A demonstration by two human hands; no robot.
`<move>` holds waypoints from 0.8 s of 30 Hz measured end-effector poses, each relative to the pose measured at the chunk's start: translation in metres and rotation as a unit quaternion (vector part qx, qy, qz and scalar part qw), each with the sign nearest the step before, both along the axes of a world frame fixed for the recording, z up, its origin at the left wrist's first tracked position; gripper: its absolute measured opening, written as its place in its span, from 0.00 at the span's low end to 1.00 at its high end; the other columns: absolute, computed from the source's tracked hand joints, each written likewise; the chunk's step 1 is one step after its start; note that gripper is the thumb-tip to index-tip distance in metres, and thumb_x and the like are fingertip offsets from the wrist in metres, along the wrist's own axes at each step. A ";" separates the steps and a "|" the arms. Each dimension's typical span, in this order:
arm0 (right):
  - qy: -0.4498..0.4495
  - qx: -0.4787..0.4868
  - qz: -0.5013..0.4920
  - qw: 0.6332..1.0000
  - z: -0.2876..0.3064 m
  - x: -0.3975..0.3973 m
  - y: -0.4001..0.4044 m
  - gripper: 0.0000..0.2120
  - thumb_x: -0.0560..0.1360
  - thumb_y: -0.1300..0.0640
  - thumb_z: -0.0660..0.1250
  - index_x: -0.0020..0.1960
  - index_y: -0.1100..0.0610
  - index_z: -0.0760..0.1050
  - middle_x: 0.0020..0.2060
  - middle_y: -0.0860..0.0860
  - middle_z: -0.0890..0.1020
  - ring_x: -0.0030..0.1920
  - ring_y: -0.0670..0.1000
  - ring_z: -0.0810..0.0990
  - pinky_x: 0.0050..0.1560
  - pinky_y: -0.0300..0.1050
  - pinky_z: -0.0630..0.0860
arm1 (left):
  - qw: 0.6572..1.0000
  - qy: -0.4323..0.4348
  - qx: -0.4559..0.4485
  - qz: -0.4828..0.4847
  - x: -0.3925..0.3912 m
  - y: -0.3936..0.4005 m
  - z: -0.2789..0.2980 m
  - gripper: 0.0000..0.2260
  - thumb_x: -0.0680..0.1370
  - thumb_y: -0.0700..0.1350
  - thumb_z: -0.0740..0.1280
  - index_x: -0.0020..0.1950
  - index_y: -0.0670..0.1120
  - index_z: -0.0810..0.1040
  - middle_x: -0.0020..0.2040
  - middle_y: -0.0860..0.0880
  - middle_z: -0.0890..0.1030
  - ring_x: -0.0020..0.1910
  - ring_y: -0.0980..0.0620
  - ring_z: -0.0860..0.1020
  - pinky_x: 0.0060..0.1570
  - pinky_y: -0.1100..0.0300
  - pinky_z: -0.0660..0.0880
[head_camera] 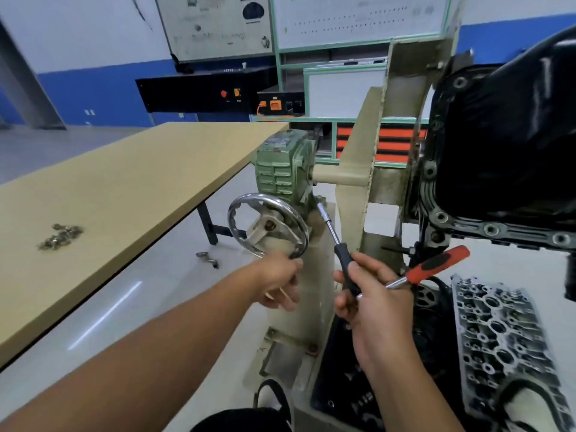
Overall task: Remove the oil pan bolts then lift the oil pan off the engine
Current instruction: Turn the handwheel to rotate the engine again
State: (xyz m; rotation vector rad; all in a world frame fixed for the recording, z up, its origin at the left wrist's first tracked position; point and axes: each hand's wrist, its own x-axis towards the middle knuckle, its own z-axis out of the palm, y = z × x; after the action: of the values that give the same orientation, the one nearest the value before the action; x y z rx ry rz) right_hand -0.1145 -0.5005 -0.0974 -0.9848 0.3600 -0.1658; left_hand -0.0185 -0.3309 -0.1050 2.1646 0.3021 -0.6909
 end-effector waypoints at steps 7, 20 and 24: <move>-0.012 0.016 0.000 1.000 0.000 0.007 0.001 0.08 0.79 0.65 0.70 0.52 0.54 0.84 0.41 0.62 0.86 0.23 0.51 0.74 0.27 0.43 0.72 | 0.902 -0.160 0.401 -0.017 0.017 0.078 -0.020 0.21 0.84 0.59 0.51 0.52 0.47 0.78 0.48 0.47 0.83 0.48 0.45 0.83 0.55 0.51 0.78; -0.022 0.013 0.025 0.999 0.016 -0.002 -0.001 0.08 0.80 0.64 0.69 0.53 0.53 0.84 0.38 0.57 0.85 0.23 0.51 0.74 0.25 0.42 0.71 | 0.797 -0.298 0.523 -0.053 0.018 0.080 0.085 0.15 0.83 0.55 0.58 0.42 0.49 0.76 0.39 0.50 0.77 0.37 0.48 0.76 0.32 0.60 0.66; -0.017 0.001 0.030 0.999 0.018 -0.006 0.003 0.09 0.79 0.65 0.69 0.52 0.53 0.84 0.38 0.58 0.85 0.22 0.51 0.74 0.26 0.42 0.71 | 0.762 -0.350 0.533 -0.110 0.005 0.024 0.081 0.16 0.82 0.55 0.58 0.37 0.50 0.74 0.35 0.51 0.73 0.33 0.49 0.74 0.31 0.60 0.64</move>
State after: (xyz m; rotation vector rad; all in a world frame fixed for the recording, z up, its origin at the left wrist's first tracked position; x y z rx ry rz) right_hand -0.1202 -0.4971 -0.0795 -0.9892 0.2987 -0.1289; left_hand -0.0140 -0.3072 -0.0240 3.3871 -0.0024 0.3820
